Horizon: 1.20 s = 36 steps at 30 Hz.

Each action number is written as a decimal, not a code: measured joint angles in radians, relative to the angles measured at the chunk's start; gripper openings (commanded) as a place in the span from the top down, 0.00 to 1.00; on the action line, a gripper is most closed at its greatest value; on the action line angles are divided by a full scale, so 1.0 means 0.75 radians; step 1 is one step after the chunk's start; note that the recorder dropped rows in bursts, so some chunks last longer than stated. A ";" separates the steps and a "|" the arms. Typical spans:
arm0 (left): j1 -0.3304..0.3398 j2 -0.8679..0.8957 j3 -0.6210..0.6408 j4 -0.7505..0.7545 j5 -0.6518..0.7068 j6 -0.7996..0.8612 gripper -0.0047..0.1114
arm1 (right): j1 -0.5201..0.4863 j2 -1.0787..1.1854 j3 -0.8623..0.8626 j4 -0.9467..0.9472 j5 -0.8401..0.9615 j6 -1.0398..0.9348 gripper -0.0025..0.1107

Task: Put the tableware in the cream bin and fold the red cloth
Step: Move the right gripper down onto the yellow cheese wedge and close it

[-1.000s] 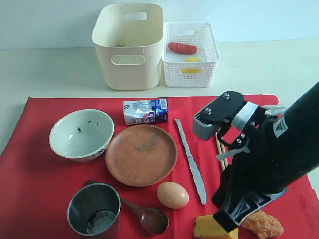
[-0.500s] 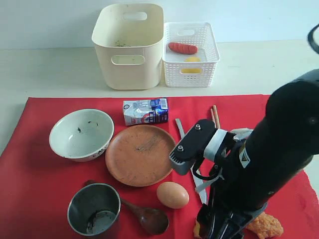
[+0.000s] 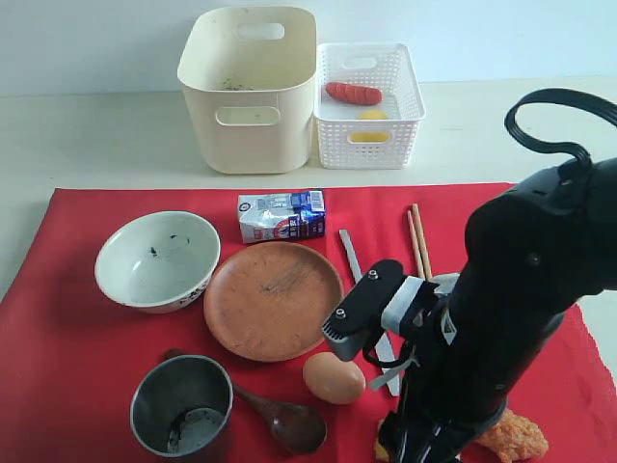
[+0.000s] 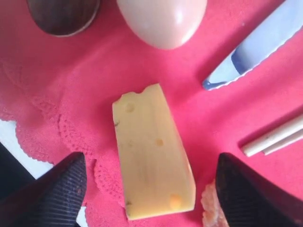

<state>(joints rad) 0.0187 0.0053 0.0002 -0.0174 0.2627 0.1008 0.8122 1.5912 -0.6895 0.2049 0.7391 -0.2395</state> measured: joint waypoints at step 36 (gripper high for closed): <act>0.000 0.000 0.000 0.000 0.000 0.000 0.94 | 0.002 -0.048 0.000 -0.028 -0.029 0.003 0.98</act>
<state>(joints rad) 0.0187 0.0053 0.0002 -0.0174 0.2627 0.1008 0.8138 1.5552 -0.6895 0.1837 0.7177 -0.2371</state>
